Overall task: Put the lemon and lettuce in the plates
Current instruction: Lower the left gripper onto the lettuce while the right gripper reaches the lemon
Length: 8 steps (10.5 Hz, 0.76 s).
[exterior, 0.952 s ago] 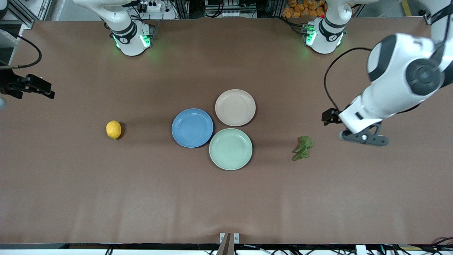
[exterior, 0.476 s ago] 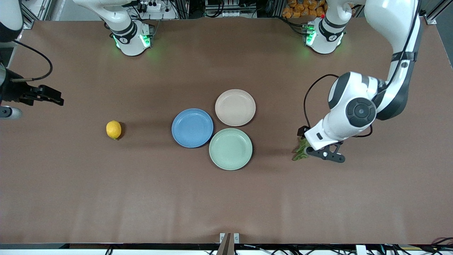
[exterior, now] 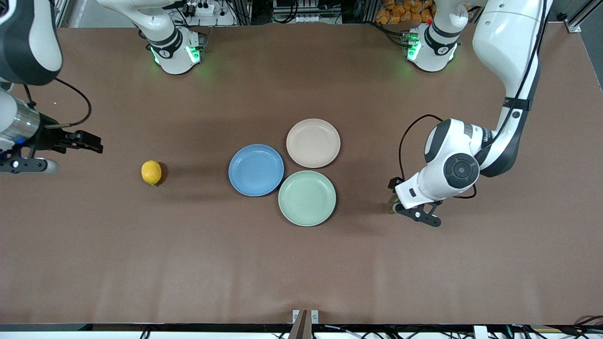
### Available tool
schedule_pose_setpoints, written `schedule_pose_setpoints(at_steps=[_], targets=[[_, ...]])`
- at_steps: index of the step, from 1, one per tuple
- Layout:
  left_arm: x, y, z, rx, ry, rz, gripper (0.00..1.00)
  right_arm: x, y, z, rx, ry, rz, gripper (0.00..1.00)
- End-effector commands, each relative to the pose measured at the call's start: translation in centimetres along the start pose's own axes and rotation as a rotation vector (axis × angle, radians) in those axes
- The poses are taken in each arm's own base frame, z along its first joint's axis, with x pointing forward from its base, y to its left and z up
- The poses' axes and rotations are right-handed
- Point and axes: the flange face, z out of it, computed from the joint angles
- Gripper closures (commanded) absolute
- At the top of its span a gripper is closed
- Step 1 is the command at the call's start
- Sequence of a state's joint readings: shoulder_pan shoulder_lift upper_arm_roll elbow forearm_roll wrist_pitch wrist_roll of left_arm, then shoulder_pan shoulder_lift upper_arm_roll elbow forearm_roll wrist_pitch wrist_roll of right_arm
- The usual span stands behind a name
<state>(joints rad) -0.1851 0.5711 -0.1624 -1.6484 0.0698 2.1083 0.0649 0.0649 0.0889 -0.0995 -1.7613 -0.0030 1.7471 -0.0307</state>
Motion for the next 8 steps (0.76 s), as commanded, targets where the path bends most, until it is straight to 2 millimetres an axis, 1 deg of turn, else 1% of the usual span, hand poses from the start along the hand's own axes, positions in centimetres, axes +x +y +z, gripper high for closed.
schedule_pose_setpoints(at_steps=[1,2,4,6,8], targets=[[0.6,-0.2,2.2,0.047,-0.006,0.089,0.00,-0.4,-0.4,2.9,0.016,0.002,-0.005,0.00],[0.6,-0.2,3.4,0.075,-0.025,0.114,0.00,-0.5,-0.6,4.2,0.016,0.005,-0.008,0.00],[0.5,-0.2,5.5,0.078,-0.057,0.124,0.00,-0.8,-0.6,7.6,0.015,0.017,-0.006,0.00],[0.4,-0.1,7.3,0.070,-0.078,0.125,0.00,-1.2,-1.0,10.4,0.014,0.039,-0.010,0.00],[0.3,-0.3,8.5,0.065,-0.096,0.123,0.00,-1.8,-1.2,13.5,0.013,0.034,-0.014,0.00]])
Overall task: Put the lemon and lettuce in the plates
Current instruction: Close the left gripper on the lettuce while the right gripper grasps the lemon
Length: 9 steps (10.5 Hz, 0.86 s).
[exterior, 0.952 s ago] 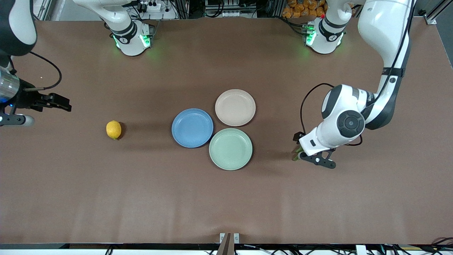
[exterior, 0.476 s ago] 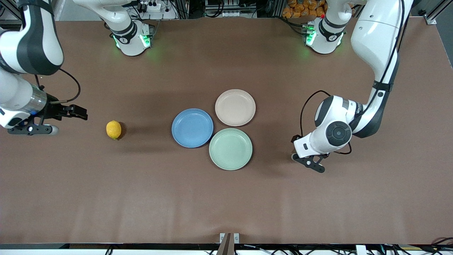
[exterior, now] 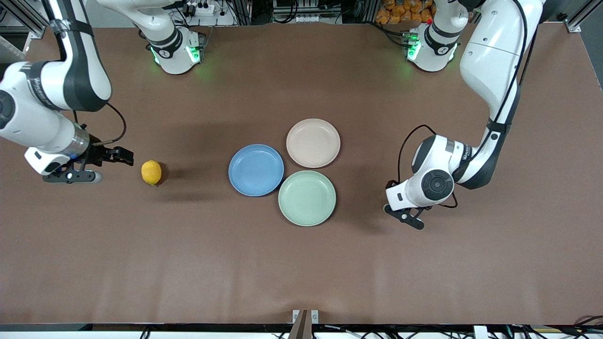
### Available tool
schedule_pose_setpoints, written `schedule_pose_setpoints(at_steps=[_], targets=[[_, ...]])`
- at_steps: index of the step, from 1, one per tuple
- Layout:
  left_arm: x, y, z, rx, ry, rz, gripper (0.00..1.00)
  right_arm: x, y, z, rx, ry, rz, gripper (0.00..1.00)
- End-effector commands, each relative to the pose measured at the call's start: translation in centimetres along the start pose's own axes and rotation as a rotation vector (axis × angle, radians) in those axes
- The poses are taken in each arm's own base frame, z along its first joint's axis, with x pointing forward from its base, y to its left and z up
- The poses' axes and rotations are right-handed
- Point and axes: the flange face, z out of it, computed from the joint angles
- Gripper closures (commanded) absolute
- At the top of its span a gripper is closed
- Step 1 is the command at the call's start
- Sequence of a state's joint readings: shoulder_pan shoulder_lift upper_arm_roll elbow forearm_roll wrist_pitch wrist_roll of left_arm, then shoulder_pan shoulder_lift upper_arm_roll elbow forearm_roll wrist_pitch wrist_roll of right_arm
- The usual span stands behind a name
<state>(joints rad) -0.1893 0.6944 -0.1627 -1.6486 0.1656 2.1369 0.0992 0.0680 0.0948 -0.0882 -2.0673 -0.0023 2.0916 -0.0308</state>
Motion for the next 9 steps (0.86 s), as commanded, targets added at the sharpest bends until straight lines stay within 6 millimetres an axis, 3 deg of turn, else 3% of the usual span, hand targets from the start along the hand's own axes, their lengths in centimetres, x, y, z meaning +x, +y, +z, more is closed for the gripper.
schedule_pose_setpoints(at_steps=[1,2,3,4,5,9], targets=[[0.3,-0.1,1.5,0.012,-0.014,0.031,0.00,-1.5,-1.3,3.3,0.013,0.003,-0.015,0.00],[0.2,-0.3,2.1,0.008,-0.022,0.027,0.00,-2.1,-1.1,4.9,0.013,0.017,-0.011,0.00],[0.2,-0.5,2.2,0.006,-0.022,0.024,0.18,-2.4,-1.1,6.3,0.012,0.025,-0.011,0.00],[0.2,-0.7,2.2,0.003,-0.023,0.016,0.86,-2.6,-1.1,7.2,0.011,0.019,-0.011,0.00],[0.2,-0.7,2.2,0.004,-0.022,0.015,1.00,-2.7,-1.0,8.3,0.010,0.013,-0.009,0.00],[0.3,-0.5,1.8,0.004,-0.016,0.005,1.00,-3.2,-0.8,12.7,0.004,0.054,-0.004,0.00]])
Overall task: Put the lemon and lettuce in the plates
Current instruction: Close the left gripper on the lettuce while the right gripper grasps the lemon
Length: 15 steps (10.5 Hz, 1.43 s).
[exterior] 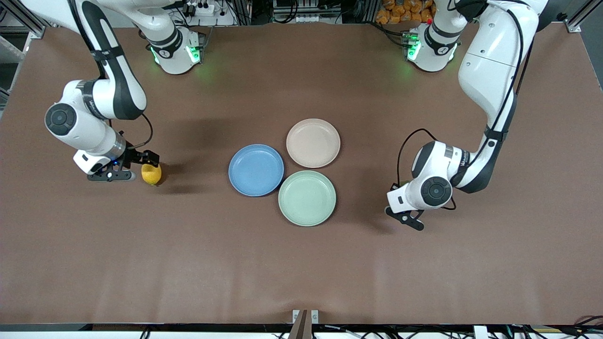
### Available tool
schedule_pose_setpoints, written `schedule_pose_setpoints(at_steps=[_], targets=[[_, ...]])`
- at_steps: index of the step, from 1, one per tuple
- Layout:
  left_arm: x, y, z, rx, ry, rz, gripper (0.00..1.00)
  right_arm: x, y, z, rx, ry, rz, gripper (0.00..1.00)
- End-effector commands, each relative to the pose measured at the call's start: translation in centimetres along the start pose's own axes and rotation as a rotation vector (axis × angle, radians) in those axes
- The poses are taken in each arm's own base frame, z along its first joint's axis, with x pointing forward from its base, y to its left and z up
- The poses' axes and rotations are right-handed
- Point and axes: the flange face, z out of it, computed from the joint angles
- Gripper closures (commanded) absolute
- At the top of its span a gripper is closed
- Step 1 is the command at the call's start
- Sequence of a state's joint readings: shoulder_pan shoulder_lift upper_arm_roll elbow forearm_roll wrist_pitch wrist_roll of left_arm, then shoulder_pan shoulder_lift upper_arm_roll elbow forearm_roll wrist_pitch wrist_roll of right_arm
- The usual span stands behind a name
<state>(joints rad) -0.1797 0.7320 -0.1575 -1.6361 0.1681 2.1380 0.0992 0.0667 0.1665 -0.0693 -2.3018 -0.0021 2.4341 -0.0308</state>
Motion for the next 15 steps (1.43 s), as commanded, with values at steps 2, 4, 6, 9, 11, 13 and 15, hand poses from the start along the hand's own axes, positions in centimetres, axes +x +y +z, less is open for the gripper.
schedule_pose_setpoints(at_steps=[2,4,6,9,11,13,15], targets=[[0.2,0.8,-0.8,0.010,0.015,-0.005,1.00,-0.6,0.3,3.5,0.005,0.028,0.016,0.00],[0.2,1.0,-2.2,0.013,0.027,-0.047,1.00,-0.7,0.4,4.7,0.002,0.047,0.018,0.00],[0.1,1.9,-4.4,0.008,0.044,-0.065,1.00,-0.8,0.6,6.2,0.000,0.059,0.021,0.00],[-0.8,4.8,-6.4,-0.006,-0.018,-0.118,1.00,-1.0,0.6,8.0,-0.004,0.074,0.020,0.00],[-0.8,7.6,-6.9,-0.023,-0.022,-0.156,1.00,-1.3,0.7,9.2,-0.007,0.082,0.021,0.00],[-1.1,11.7,-7.0,-0.035,-0.065,-0.208,1.00,-1.7,0.7,10.6,-0.009,0.088,0.022,0.00],[-1.8,16.3,-7.3,-0.039,-0.111,-0.259,1.00,-1.9,0.7,11.2,-0.010,0.085,0.022,0.00]])
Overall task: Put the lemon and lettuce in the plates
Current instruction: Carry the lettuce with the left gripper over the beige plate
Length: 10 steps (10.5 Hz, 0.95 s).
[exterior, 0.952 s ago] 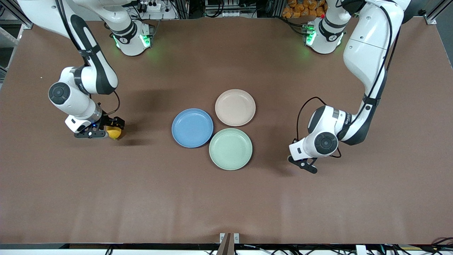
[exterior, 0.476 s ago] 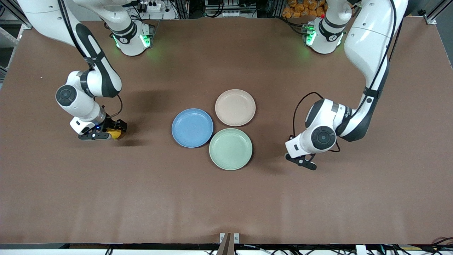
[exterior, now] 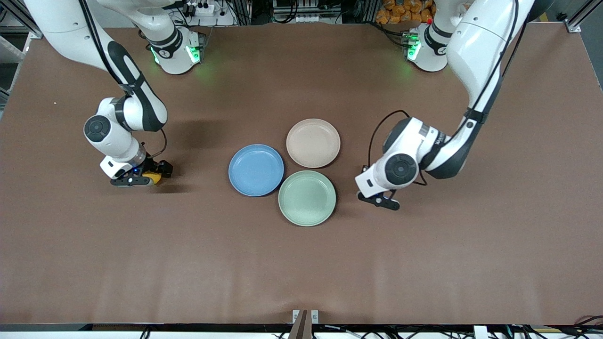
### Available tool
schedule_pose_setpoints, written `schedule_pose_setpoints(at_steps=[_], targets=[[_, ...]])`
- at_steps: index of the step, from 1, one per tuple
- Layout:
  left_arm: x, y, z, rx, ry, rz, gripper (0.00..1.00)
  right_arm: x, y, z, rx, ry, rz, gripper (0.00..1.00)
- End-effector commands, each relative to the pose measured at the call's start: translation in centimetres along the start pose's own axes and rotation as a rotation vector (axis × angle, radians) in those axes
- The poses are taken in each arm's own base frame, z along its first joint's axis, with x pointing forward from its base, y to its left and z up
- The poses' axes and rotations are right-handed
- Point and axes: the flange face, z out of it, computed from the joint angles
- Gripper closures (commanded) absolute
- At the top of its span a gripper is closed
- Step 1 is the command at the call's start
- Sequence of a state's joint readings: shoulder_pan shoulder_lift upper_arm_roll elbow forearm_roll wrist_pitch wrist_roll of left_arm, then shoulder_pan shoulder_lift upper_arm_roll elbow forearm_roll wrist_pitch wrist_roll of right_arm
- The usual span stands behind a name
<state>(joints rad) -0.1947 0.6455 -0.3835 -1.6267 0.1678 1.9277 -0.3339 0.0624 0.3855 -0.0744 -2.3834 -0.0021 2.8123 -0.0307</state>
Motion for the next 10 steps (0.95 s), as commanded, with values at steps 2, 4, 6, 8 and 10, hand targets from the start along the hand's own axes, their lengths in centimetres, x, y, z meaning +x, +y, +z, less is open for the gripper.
schedule_pose_setpoints(at_steps=[2,4,6,8,10], targets=[[-3.0,7.3,-0.3,0.015,-0.030,-0.103,1.00,-0.6,0.3,0.5,0.006,0.002,0.018,0.14],[-4.5,11.6,0.3,0.035,-0.027,-0.149,1.00,-0.6,0.3,0.5,0.007,-0.001,0.018,0.57],[-6.2,15.5,1.4,0.057,-0.029,-0.201,1.00,-0.3,0.3,0.1,0.007,0.005,0.015,0.76],[-7.0,18.0,1.9,0.046,-0.004,-0.235,1.00,0.4,0.0,-1.1,0.006,0.021,0.005,0.81],[-7.3,20.8,3.1,0.010,0.031,-0.269,1.00,1.3,-0.6,-1.9,0.008,0.039,-0.002,0.84]])
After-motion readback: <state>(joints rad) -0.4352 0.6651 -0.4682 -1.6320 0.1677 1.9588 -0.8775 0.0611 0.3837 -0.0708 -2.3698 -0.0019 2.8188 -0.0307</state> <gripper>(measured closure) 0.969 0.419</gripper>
